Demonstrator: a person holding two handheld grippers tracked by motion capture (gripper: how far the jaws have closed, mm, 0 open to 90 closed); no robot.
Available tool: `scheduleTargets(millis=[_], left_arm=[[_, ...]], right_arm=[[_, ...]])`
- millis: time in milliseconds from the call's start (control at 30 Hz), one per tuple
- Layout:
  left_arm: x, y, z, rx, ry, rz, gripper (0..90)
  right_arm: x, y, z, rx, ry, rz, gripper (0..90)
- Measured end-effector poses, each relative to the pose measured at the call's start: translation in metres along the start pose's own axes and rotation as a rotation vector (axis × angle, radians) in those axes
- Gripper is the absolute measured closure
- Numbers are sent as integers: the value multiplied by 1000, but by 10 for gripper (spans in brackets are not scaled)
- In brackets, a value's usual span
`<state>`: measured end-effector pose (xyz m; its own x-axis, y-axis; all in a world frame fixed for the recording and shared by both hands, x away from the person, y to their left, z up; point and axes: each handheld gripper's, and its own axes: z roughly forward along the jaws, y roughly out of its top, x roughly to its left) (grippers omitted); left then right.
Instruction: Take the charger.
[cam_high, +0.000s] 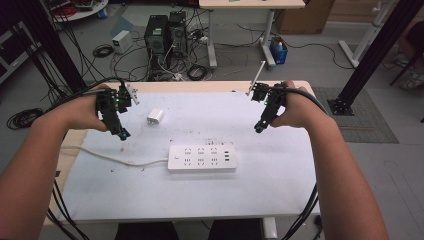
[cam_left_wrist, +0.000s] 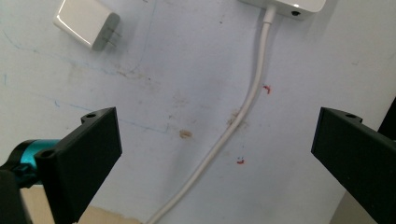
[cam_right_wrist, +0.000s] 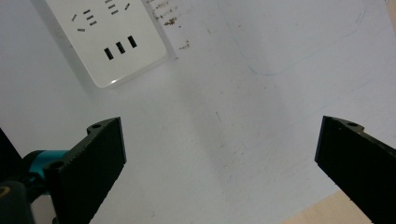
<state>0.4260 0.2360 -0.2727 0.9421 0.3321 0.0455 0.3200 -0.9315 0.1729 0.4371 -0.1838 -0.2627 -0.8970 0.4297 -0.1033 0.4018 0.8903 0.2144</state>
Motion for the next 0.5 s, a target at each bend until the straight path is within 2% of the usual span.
scheduleTargets(millis=[100, 133, 167, 200, 233, 267, 367, 433, 467, 500], left_arm=[[3, 0, 3, 0, -8, -37, 17], [3, 0, 3, 0, -8, -37, 17], [6, 0, 7, -1, 3, -75, 17], [7, 0, 8, -6, 6, -94, 17], [10, 0, 11, -29, 12, -139, 17], [10, 0, 11, -29, 12, -139, 17], [12, 1, 18, -61, 34, -217, 17], [12, 1, 18, -61, 34, -217, 17], [12, 2, 28, -94, 40, -291, 17], [13, 3, 32, -98, 42, -305, 17]], right_arm=[[-1, 1, 1, 2, -1, -4, 12], [-1, 1, 1, 2, -1, -4, 12], [-1, 1, 2, 1, 0, -2, 12], [-3, -1, 2, -2, -1, -5, 12], [-3, -3, 3, -1, 4, -1, 12], [-3, -3, 3, -1, 4, -1, 12], [-3, -6, 6, 7, -7, 0, 12], [-3, -8, 7, 5, -4, -1, 12], [-3, -8, 7, 5, -4, -1, 12], [-1, -10, 10, 3, -7, 4, 12]])
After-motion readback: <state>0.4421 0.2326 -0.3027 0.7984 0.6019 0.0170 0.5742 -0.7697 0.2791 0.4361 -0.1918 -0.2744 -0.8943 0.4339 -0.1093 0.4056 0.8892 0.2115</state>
